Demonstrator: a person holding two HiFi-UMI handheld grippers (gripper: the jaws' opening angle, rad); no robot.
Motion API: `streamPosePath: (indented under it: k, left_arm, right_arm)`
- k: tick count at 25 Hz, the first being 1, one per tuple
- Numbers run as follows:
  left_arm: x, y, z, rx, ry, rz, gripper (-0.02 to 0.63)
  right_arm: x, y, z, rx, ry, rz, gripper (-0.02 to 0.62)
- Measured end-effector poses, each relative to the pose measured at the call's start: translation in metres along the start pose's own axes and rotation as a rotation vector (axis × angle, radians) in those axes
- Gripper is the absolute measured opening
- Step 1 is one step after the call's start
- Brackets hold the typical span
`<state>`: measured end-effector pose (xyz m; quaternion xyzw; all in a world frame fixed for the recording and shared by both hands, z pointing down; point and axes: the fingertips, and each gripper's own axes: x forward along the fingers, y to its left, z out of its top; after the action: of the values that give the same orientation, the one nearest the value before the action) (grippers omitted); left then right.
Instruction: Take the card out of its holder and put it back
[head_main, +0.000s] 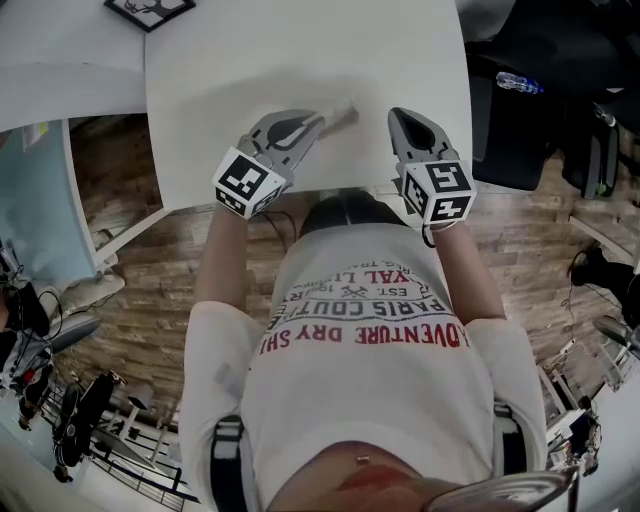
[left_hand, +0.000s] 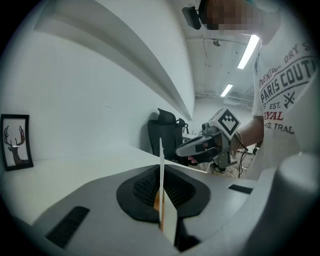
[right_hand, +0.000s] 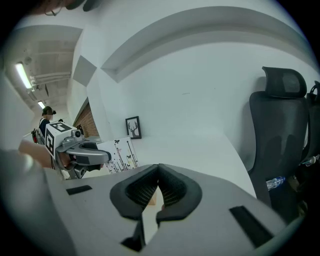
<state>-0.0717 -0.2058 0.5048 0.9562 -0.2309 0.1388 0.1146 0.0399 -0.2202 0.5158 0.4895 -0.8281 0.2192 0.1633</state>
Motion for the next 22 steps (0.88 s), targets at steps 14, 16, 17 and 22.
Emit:
streamPosePath:
  k: [14, 16, 17, 22]
  left_arm:
    - [0.0057, -0.0045, 0.0001, 0.041, 0.021, -0.059, 0.037]
    - [0.0035, -0.0021, -0.0009, 0.049, 0.026, -0.059, 0.037]
    - [0.0022, -0.0010, -0.0014, 0.051, 0.027, -0.058, 0.037]
    - [0.0028, -0.0052, -0.0074, 0.059, 0.050, -0.069, 0.037]
  right_arm:
    - [-0.0022, 0.0001, -0.0081, 0.021, 0.013, -0.016, 0.020]
    - [-0.0019, -0.0004, -0.0078, 0.023, 0.011, -0.021, 0.020]
    - [-0.0020, -0.0006, -0.0081, 0.025, 0.011, -0.023, 0.020]
    - [-0.0062, -0.0033, -0.0099, 0.027, 0.009, -0.024, 0.020]
